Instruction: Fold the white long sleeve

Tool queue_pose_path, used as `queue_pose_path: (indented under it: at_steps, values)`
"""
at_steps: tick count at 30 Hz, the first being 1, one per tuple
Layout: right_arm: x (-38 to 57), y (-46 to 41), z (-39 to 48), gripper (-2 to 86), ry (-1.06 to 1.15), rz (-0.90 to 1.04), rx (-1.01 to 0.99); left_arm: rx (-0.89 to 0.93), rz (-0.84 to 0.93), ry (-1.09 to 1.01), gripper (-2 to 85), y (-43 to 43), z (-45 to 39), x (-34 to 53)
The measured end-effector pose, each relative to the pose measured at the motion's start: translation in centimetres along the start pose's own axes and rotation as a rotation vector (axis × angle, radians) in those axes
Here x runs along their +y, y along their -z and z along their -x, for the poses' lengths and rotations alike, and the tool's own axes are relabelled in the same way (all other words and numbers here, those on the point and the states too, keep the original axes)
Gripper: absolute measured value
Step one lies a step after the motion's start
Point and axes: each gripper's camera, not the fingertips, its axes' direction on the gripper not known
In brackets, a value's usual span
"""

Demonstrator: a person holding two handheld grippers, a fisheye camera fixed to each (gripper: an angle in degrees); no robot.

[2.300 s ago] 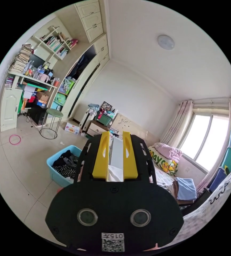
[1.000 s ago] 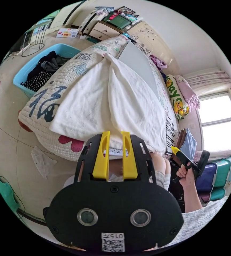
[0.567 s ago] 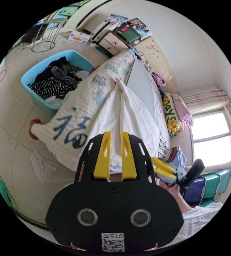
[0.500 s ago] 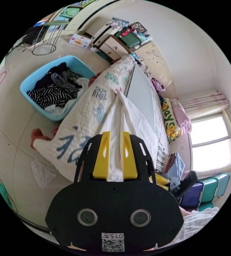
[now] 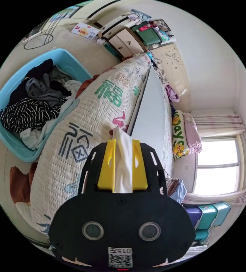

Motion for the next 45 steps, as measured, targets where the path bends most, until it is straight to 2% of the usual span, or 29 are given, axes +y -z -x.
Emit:
queue_pose_path:
  at_steps: [4,8,11,16,21,24,26,30,36,38,41,45]
  values:
    - [1.6,1.5,-0.9,0.7,-0.031,-0.101,-0.066,0.007,0.003,-0.067,2.5,0.4,-1.5,-0.7]
    - [2.9,3.1,-1.7,0.2,-0.056,-0.188,-0.145,-0.049,-0.018,-0.131,0.3,2.6,-3.2,-0.9]
    - [2.8,2.9,-2.5,0.2,-0.043,-0.18,-0.184,-0.155,0.011,-0.179,-0.1,3.4,-3.7,-0.8]
    - [2.3,0.7,-3.4,0.3,-0.041,-0.085,-0.191,-0.214,0.007,-0.222,0.2,4.8,-4.2,0.6]
    - [2.6,1.5,-3.6,0.6,-0.029,-0.113,-0.194,-0.249,-0.008,-0.261,2.0,7.8,-5.3,2.6]
    - [3.7,3.1,-3.9,0.7,-0.034,-0.187,-0.287,-0.163,-0.025,-0.235,4.5,11.2,-4.5,4.9]
    - [4.3,4.0,-3.6,0.5,-0.007,-0.22,-0.343,-0.186,-0.017,-0.217,5.2,14.4,-3.8,8.2]
    - [5.5,4.9,-2.9,0.2,0.025,-0.215,-0.302,-0.2,-0.016,-0.329,5.8,18.9,-4.1,16.8]
    - [9.6,12.0,-7.4,0.7,-0.127,-0.337,-0.329,-0.222,-0.039,-0.421,7.3,24.4,-4.5,30.2]
    - [12.4,15.7,-9.6,1.9,-0.214,-0.416,-0.221,-0.24,-0.059,-0.513,8.1,25.9,-5.6,33.3]
    - [17.3,18.3,-12.8,6.5,-0.411,-0.4,-0.013,-0.217,0.015,-0.514,9.1,27.1,-5.9,34.6]
    - [24.4,19.3,-16.3,7.9,-0.678,-0.403,0.068,-0.2,0.019,-0.481,9.7,29.7,-6.2,35.4]
